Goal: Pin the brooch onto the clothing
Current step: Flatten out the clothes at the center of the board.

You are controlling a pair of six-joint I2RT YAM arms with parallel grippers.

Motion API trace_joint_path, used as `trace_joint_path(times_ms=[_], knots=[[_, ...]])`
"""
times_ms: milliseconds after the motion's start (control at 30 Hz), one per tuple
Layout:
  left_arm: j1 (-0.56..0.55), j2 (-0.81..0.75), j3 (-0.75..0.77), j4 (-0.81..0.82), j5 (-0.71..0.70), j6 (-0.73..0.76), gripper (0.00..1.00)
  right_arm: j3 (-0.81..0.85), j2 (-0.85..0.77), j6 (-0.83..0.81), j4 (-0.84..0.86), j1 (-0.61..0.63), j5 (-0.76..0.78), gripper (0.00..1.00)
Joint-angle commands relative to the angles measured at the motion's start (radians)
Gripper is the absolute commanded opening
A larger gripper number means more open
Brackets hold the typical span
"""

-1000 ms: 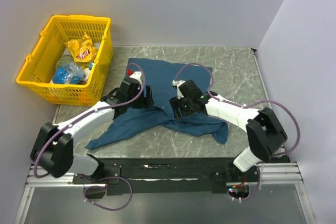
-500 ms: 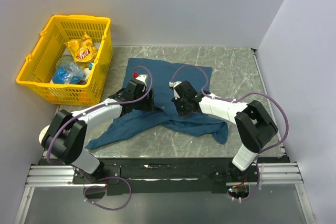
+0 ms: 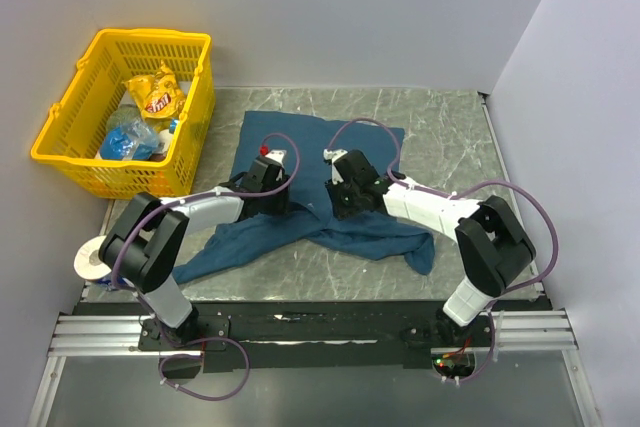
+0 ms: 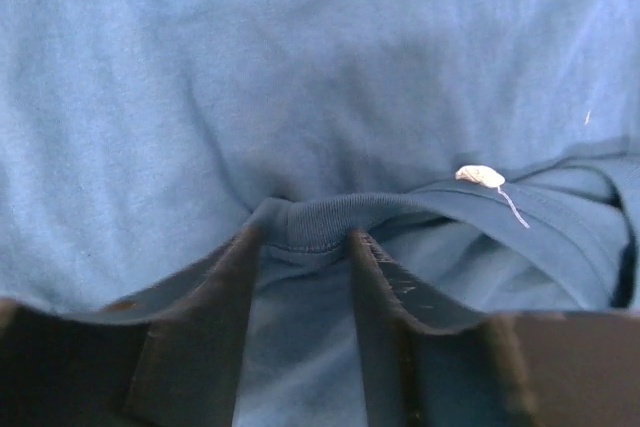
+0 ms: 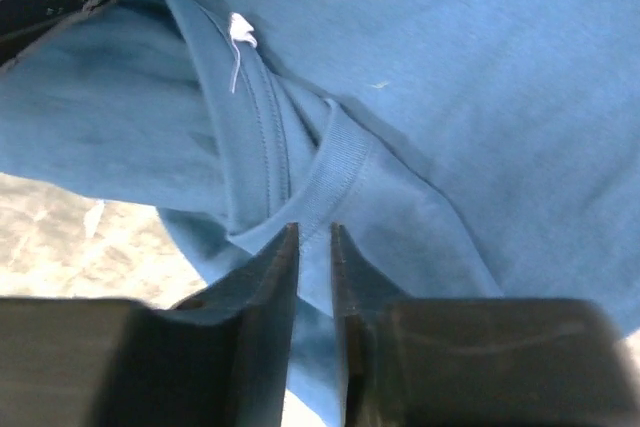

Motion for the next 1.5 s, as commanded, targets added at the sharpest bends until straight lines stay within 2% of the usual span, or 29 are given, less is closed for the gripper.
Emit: trace_joint_path(times_ms=[0,33,67,167,233,300,367,433,467,567,767,833,1100,1233,1333,1467], knots=[[-0.006,0.005,0.003,0.052,-0.017,0.007,0.37,0.064,0.021,0.067,0.02,0.005,-0.045,0.41],[-0.006,0.007,0.003,0.05,-0.017,0.009,0.28,0.067,0.037,0.075,0.014,0.007,-0.046,0.45],[-0.006,0.009,0.004,0.049,-0.017,0.009,0.23,0.072,0.046,0.079,0.009,0.007,-0.048,0.5],[-0.006,0.006,0.004,0.052,-0.015,0.012,0.1,0.082,0.081,0.098,-0.004,0.007,-0.037,0.57],[-0.006,0.001,0.006,0.05,-0.02,0.012,0.01,0.099,0.116,0.101,-0.014,0.005,-0.037,0.58],[-0.006,-0.008,0.006,0.047,-0.023,0.012,0.01,0.115,0.139,0.113,-0.026,0.005,-0.037,0.57],[-0.006,-0.022,0.004,0.044,-0.028,0.014,0.01,0.124,0.172,0.124,-0.035,0.007,-0.023,0.52],[-0.006,-0.033,0.004,0.038,-0.034,0.014,0.01,0.135,0.192,0.128,-0.052,0.005,-0.006,0.4],[-0.006,-0.048,0.003,0.034,-0.035,0.012,0.01,0.136,0.19,0.135,-0.058,0.005,0.029,0.23],[-0.006,-0.086,-0.002,0.021,-0.046,0.012,0.01,0.118,0.137,0.132,-0.052,0.005,0.052,0.01],[-0.015,-0.22,-0.022,-0.008,-0.06,0.017,0.01,0.041,-0.057,0.116,0.006,0.007,0.075,0.0],[-0.025,-0.263,-0.03,-0.023,-0.054,0.021,0.01,0.024,-0.121,0.106,0.016,0.005,0.031,0.0],[-0.115,-0.497,-0.109,-0.114,-0.106,-0.009,0.01,-0.054,-0.291,0.079,-0.076,0.034,-0.069,0.0],[-0.202,-0.637,-0.217,-0.112,-0.12,-0.064,0.01,-0.155,-0.438,0.105,-0.106,0.067,-0.091,0.0],[-0.276,-0.781,-0.29,-0.124,-0.196,-0.158,0.01,-0.24,-0.54,0.144,-0.122,0.099,-0.12,0.0],[-0.365,-0.896,-0.379,-0.14,-0.284,-0.235,0.01,-0.327,-0.603,0.19,-0.153,0.163,-0.163,0.0]])
